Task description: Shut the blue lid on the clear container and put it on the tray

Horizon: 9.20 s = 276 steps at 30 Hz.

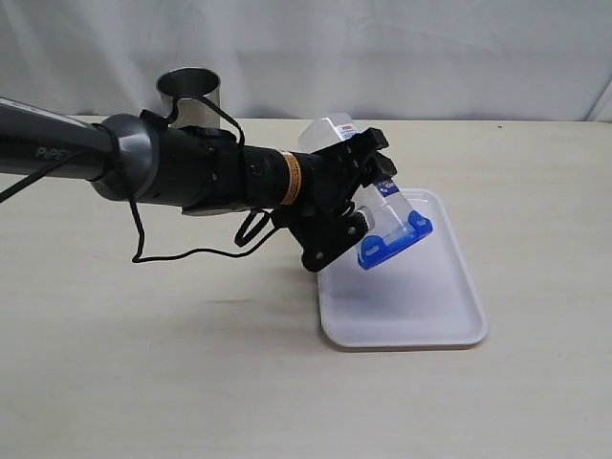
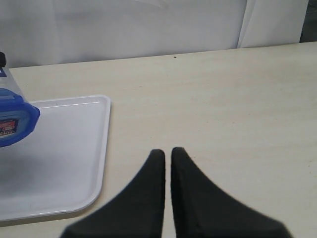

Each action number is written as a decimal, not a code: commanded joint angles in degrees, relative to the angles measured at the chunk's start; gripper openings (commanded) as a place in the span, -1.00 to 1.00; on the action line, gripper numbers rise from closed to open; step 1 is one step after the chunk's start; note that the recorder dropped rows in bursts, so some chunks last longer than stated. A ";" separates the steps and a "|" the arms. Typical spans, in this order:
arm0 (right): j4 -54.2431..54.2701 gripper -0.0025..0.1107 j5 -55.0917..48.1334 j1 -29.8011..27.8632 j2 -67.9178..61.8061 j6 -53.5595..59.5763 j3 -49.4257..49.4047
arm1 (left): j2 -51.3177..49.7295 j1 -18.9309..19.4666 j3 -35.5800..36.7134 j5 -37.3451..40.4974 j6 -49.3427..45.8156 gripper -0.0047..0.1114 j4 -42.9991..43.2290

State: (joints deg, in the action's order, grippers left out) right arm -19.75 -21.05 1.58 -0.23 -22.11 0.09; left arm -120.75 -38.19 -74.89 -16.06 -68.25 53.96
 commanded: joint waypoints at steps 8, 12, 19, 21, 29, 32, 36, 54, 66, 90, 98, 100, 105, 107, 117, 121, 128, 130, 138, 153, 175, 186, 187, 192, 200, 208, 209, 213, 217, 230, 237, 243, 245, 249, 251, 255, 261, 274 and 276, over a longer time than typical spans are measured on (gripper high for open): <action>-0.48 -0.88 -0.03 -0.24 0.23 0.20 -0.09 | 0.18 -1.58 -0.56 0.87 -1.83 -0.92 -0.07; -0.48 -0.88 -0.03 -0.24 0.23 0.20 -0.09 | 0.18 -1.97 -0.56 0.75 -2.37 -0.92 -0.07; -0.48 -0.88 -0.03 -0.24 0.23 0.20 -0.09 | 0.18 -2.16 -0.56 0.75 13.05 -0.92 -0.92; -0.48 -0.88 -0.03 -0.24 0.23 0.20 -0.09 | 0.18 -2.16 -0.56 0.75 21.71 -0.92 -0.92; -0.48 -0.88 -0.03 -0.24 0.23 0.20 -0.09 | 0.18 -1.10 -0.56 -21.95 73.23 -0.92 -0.72; -0.48 -0.88 -0.03 -0.24 0.23 0.20 -0.09 | 0.10 -1.10 -0.56 -27.79 82.27 -0.92 -0.72; -0.48 -0.88 -0.03 -0.24 0.23 0.20 -0.09 | -2.70 -0.97 -0.56 -35.97 90.07 -0.92 -1.07; -0.48 -0.88 -0.03 -0.24 0.23 0.20 -0.09 | -17.50 -0.82 -8.29 -41.57 99.85 -0.92 -0.46; -0.48 -0.88 -0.03 -0.24 0.23 0.20 -0.09 | -18.21 4.28 -8.29 -44.17 105.49 -0.92 11.45; -0.48 -0.88 -0.03 -0.24 0.23 0.20 -0.09 | -20.48 8.05 -8.29 -53.90 106.94 -0.92 17.36; -7.34 -0.88 -0.03 -0.24 0.23 0.20 -0.09 | -20.48 8.05 -8.29 -53.90 106.94 -0.92 17.12; -7.34 -0.88 -0.03 -0.24 0.23 0.20 -0.09 | -20.48 8.05 -8.29 -53.90 106.94 -0.92 17.35; -19.61 -0.88 5.01 -0.24 0.23 0.20 -0.09 | -20.48 8.05 -8.29 -53.90 106.94 -0.92 17.35; -27.07 -0.88 9.26 -0.24 0.23 0.20 -0.09 | -20.48 8.05 -8.29 -53.90 106.94 -0.92 17.35; -23.37 -0.88 44.47 -0.13 0.23 -16.40 -0.09 | -20.48 8.05 -8.29 -53.90 106.94 -0.92 17.35; -9.65 -0.88 42.53 -0.13 0.23 -21.75 -0.09 | -20.48 8.05 -8.29 -53.90 106.94 -0.92 17.35; 3.90 -0.88 37.52 -0.13 -9.50 -14.12 2.11 | -20.48 8.05 -8.29 -53.90 106.94 -0.92 17.35; 3.62 -0.88 36.20 -0.13 -16.48 -14.11 5.29 | -20.48 8.05 -8.29 -53.90 106.94 -0.92 17.35; -13.99 -0.88 31.56 -0.13 -52.12 -26.22 20.73 | -20.48 8.05 -8.29 -53.90 106.94 -0.92 17.35; -48.66 -0.88 52.98 -0.13 -82.30 -54.62 30.88 | -20.48 8.05 -8.29 -53.90 106.94 -0.92 17.35; -50.12 -0.88 44.69 -0.13 -70.85 -54.62 31.10 | -20.48 8.05 -10.32 -53.82 102.64 -0.92 8.54; -50.36 -0.88 43.33 -0.13 -70.92 -54.39 31.10 | -20.48 8.05 -14.82 -42.50 106.63 -0.92 11.01; -50.65 -0.88 43.33 -0.13 -70.92 -54.40 31.10 | -20.48 8.05 -14.82 -42.50 106.63 -0.92 11.15; -51.26 -0.88 43.23 -0.13 -70.92 -54.40 31.10 | -20.48 8.05 -14.82 -42.50 106.63 -0.92 14.08; -51.56 -0.88 43.23 -0.13 -70.92 -54.57 31.10 | -20.48 8.05 -14.82 -42.50 107.41 -0.92 16.01; -51.81 -0.88 43.23 -0.13 -70.92 -54.57 31.10 | -22.47 7.42 -14.40 -45.01 105.97 -0.92 14.45; -51.81 -0.88 43.23 -0.13 -70.92 -54.57 31.10 | -22.84 7.42 -14.40 -45.55 105.74 -0.92 13.82; -51.81 -0.88 43.23 -0.13 -70.92 -54.57 31.10 | -22.84 7.42 -14.40 -45.55 105.74 -0.92 13.82; -53.16 -0.88 43.23 -0.13 -70.92 -54.57 31.10 | -22.84 7.53 -14.40 -44.70 107.71 -0.81 13.83; -53.16 -0.88 43.23 -0.13 -70.92 -54.57 31.10 | -22.72 9.15 -14.40 -42.80 108.93 0.67 15.10; -53.16 -0.88 43.23 -0.13 -70.92 -54.57 31.10 | -22.72 11.87 -14.40 -43.09 110.50 0.67 22.79; -53.16 -0.88 43.23 -0.13 -70.92 -55.12 31.10 | -22.72 14.15 -14.40 -43.13 115.29 0.67 28.66; -53.16 -0.88 43.23 -0.13 -70.92 -55.12 31.10 | -22.72 14.81 -14.40 -43.13 116.29 0.67 29.77; -53.16 -0.88 43.23 -0.13 -70.92 -55.12 31.10 | -22.72 16.32 -14.40 -43.13 117.90 0.67 30.40; -53.16 -0.88 43.23 -0.13 -70.92 -55.12 31.10 | -22.64 17.00 -14.40 -43.13 119.04 0.63 30.99; -53.16 -0.88 43.23 -0.13 -70.92 -55.12 31.10 | -21.86 17.77 -14.40 -43.38 121.50 0.38 33.56; -54.53 -0.88 43.23 -0.13 -70.14 -55.13 31.10 | -18.90 17.77 -14.40 -42.39 122.69 -0.46 41.18; -54.79 -0.88 43.06 -0.13 -56.81 -56.69 27.15 | -10.48 17.88 -14.40 -34.68 137.59 -0.92 45.99; -54.79 -0.88 42.73 -0.13 -53.28 -56.69 25.87 | -9.18 17.88 -14.40 -32.12 142.91 -0.92 45.99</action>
State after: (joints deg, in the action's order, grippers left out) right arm -73.99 22.20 1.58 -57.80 -78.51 27.49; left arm -131.99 -20.52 -89.07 -51.88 67.74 100.07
